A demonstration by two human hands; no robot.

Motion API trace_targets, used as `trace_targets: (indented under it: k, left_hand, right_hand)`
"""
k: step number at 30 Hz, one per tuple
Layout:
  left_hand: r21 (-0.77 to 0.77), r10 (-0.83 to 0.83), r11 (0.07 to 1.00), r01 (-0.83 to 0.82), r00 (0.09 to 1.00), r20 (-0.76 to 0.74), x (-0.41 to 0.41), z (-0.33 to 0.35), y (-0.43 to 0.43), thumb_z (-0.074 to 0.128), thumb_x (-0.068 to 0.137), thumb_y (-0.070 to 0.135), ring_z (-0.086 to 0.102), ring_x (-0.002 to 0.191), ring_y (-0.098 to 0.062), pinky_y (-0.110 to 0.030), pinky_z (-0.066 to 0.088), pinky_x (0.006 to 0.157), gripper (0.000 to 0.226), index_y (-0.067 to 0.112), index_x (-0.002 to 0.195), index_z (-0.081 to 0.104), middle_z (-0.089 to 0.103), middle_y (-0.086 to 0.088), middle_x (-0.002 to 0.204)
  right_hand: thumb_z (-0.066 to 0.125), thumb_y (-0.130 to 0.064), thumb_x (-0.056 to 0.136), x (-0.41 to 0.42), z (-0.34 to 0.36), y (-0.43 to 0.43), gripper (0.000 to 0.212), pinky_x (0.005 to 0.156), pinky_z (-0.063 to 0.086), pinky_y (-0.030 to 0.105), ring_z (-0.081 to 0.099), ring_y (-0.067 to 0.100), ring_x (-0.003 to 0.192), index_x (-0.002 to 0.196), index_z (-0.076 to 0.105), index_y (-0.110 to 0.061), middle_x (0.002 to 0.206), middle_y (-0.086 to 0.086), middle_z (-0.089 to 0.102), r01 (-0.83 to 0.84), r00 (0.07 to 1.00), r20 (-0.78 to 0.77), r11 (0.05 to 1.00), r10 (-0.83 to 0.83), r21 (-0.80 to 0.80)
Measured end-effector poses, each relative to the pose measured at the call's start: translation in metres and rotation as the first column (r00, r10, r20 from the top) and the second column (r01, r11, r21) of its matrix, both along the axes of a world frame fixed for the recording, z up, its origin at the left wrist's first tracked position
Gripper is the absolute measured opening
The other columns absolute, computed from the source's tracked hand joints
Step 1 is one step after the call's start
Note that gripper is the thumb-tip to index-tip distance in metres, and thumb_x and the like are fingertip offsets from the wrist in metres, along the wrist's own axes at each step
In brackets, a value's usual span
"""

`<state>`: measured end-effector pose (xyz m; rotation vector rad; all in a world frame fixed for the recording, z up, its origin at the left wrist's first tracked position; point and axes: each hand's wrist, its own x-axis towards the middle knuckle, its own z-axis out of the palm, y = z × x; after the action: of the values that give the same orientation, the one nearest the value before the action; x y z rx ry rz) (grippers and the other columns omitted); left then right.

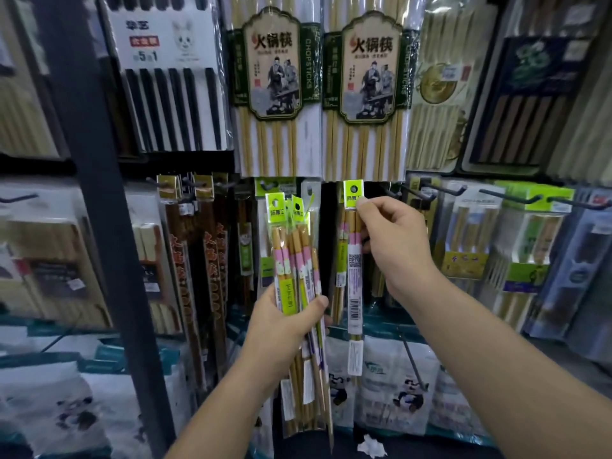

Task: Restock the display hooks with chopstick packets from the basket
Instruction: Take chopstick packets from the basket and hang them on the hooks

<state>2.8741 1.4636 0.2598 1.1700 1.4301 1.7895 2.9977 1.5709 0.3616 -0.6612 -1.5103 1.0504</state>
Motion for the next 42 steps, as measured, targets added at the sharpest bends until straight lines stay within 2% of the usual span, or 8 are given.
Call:
trace_targets:
  k: [4, 7, 13, 17, 22, 28, 36, 42]
  left_hand:
    - [0.023, -0.033, 0.999, 0.033, 0.999, 0.006, 0.001, 0.002, -0.001, 0.072, 0.095, 0.022, 0.075, 0.084, -0.017, -0.032, 0.050, 0.082, 0.021, 0.012, 0.110, 0.061, 0.078, -0.007, 0.081]
    - [0.057, -0.062, 0.997, 0.058, 0.996, 0.068, 0.003, 0.004, -0.001, 0.071, 0.096, 0.014, 0.077, 0.080, -0.024, -0.032, 0.058, 0.073, 0.017, 0.011, 0.110, 0.062, 0.078, -0.006, 0.080]
    - [0.111, -0.092, 0.991, 0.076, 0.985, 0.147, 0.005, 0.006, 0.002, 0.071, 0.094, 0.004, 0.078, 0.081, -0.028, -0.029, 0.061, 0.065, 0.016, 0.009, 0.108, 0.066, 0.079, -0.006, 0.089]
    - [0.095, -0.072, 0.994, 0.060, 0.990, 0.125, 0.004, 0.006, 0.002, 0.073, 0.093, 0.008, 0.078, 0.088, -0.024, -0.033, 0.062, 0.072, 0.018, 0.018, 0.108, 0.070, 0.080, -0.004, 0.096]
    - [0.116, -0.095, 0.990, 0.076, 0.981, 0.170, 0.003, 0.007, 0.000, 0.070, 0.093, 0.004, 0.078, 0.082, -0.019, -0.020, 0.058, 0.063, 0.020, 0.013, 0.111, 0.069, 0.080, -0.006, 0.094]
    - [0.142, -0.107, 0.986, 0.087, 0.984, 0.142, 0.004, 0.006, 0.000, 0.071, 0.092, 0.002, 0.073, 0.068, -0.015, -0.019, 0.053, 0.052, 0.017, 0.011, 0.106, 0.071, 0.078, -0.003, 0.084]
    - [0.152, -0.129, 0.982, 0.110, 0.983, 0.127, 0.004, 0.005, 0.000, 0.073, 0.090, 0.003, 0.077, 0.088, -0.017, -0.020, 0.058, 0.070, 0.022, 0.013, 0.110, 0.070, 0.080, -0.002, 0.097]
    - [0.173, -0.140, 0.978, 0.115, 0.981, 0.136, 0.003, 0.005, 0.000, 0.073, 0.091, 0.004, 0.077, 0.088, -0.016, -0.020, 0.058, 0.071, 0.022, 0.013, 0.110, 0.071, 0.080, -0.002, 0.098]
  right_hand:
    - [0.062, -0.027, 0.099, -0.005, -0.001, 0.002, 0.028, 0.063, 0.052, 0.039, 0.056, 0.022, 0.064, 0.079, 0.072, -0.010, 0.080, 0.026, 0.065, 0.034, 0.999, 0.006, 0.999, -0.034, 0.014]
    - [0.062, -0.027, 0.098, -0.008, -0.005, 0.005, 0.029, 0.066, 0.052, 0.041, 0.055, 0.023, 0.065, 0.081, 0.070, -0.006, 0.084, 0.030, 0.063, 0.068, 0.997, 0.024, 0.997, -0.068, 0.020]
    - [0.062, -0.029, 0.098, -0.012, -0.010, 0.010, 0.028, 0.079, 0.057, 0.055, 0.060, 0.020, 0.068, 0.080, 0.073, -0.011, 0.080, 0.018, 0.068, 0.102, 0.993, 0.069, 0.995, -0.101, -0.005]
    - [0.063, -0.031, 0.099, -0.010, -0.012, 0.012, 0.022, 0.080, 0.059, 0.045, 0.070, 0.022, 0.082, 0.084, 0.075, -0.021, 0.081, 0.005, 0.074, 0.116, 0.988, 0.104, 0.993, -0.115, -0.002]
    - [0.066, -0.029, 0.097, -0.004, -0.020, 0.004, 0.006, 0.071, 0.049, 0.028, 0.064, 0.009, 0.079, 0.094, 0.065, -0.024, 0.085, -0.005, 0.067, 0.176, 0.984, 0.036, 0.984, -0.177, 0.029]
    - [0.061, -0.027, 0.100, -0.006, -0.026, -0.017, 0.014, 0.059, 0.050, 0.014, 0.062, -0.002, 0.064, 0.092, 0.072, -0.022, 0.075, -0.011, 0.071, -0.069, 0.997, 0.045, 0.997, 0.067, 0.033]
    - [0.065, -0.026, 0.098, -0.007, -0.021, -0.019, 0.013, 0.058, 0.052, 0.016, 0.062, -0.001, 0.063, 0.088, 0.073, -0.024, 0.068, -0.016, 0.067, -0.096, 0.993, 0.077, 0.995, 0.094, 0.032]
    - [0.065, -0.028, 0.098, -0.009, -0.019, -0.019, 0.020, 0.059, 0.051, 0.018, 0.062, 0.004, 0.065, 0.084, 0.074, -0.017, 0.070, -0.007, 0.067, -0.113, 0.987, 0.108, 0.993, 0.118, -0.045]
